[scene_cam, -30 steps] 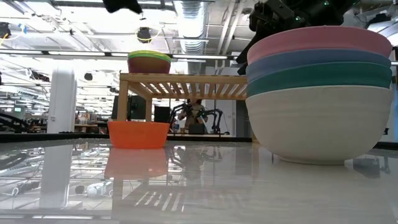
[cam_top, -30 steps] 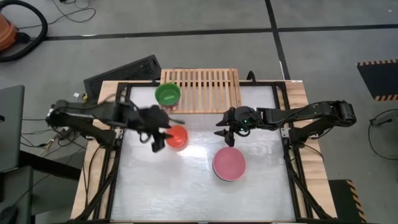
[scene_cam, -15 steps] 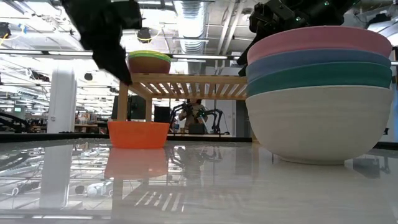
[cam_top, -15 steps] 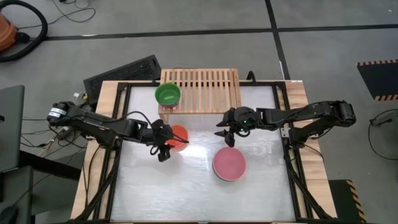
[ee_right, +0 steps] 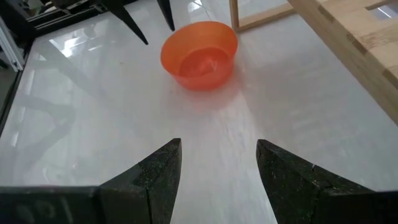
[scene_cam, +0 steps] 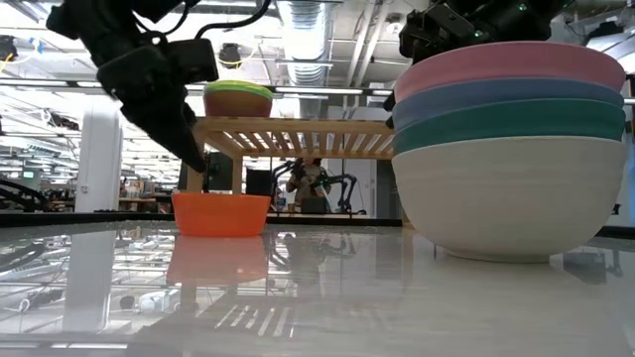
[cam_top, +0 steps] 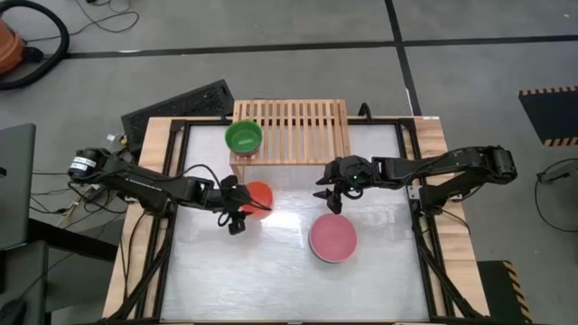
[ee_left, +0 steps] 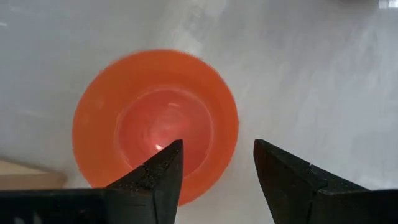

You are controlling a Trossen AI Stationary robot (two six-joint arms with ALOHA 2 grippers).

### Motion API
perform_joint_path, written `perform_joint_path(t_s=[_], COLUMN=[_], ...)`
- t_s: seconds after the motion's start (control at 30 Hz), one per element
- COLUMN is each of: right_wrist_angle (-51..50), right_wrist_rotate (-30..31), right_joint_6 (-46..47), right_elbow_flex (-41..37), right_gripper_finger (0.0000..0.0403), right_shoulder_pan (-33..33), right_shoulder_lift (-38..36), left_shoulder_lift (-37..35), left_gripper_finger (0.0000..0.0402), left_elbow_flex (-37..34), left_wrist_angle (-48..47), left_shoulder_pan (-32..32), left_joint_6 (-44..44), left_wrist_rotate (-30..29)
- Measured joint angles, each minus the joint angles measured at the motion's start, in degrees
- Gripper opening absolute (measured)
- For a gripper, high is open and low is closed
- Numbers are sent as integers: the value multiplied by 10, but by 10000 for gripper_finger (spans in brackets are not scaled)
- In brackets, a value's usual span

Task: Place and stack bowls onto a shelf
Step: Stack the orange bowl on top of the green bowl on the shelf

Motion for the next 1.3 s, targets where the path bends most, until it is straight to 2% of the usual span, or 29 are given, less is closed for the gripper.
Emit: perform_joint_path(t_s=[0.27, 0.57, 0.7, 0.83, 0.9, 1.03, 1.17, 1.3], right_wrist_angle=[-6, -10, -9, -9, -9, -9, -10, -10], right_wrist_rotate=[0, 0, 0, 0, 0, 0, 0, 0], right_joint_6=[0, 3, 5, 13, 14, 15, 23, 30], right_elbow_flex=[0, 0, 0, 0, 0, 0, 0, 0], right_gripper_finger=[234, 234, 234, 234, 234, 234, 234, 234], right_shoulder_pan=[0, 0, 0, 0, 0, 0, -1, -1], right_shoulder_lift=[0, 0, 0, 0, 0, 0, 0, 0], left_shoulder_lift=[51, 141, 158, 158, 158, 158, 158, 158], left_gripper_finger=[186, 189, 141, 51, 14, 2, 0, 0], left_elbow_flex=[0, 3, 33, 73, 99, 181, 319, 473], left_wrist_angle=[13, 12, -15, -53, -81, -142, -274, -394], left_shoulder_pan=[2, 19, 19, 13, 13, 7, -5, -8], left_joint_6=[75, 62, 60, 52, 43, 3, -21, -48], left_wrist_rotate=[8, 19, 50, 49, 50, 64, 58, 25])
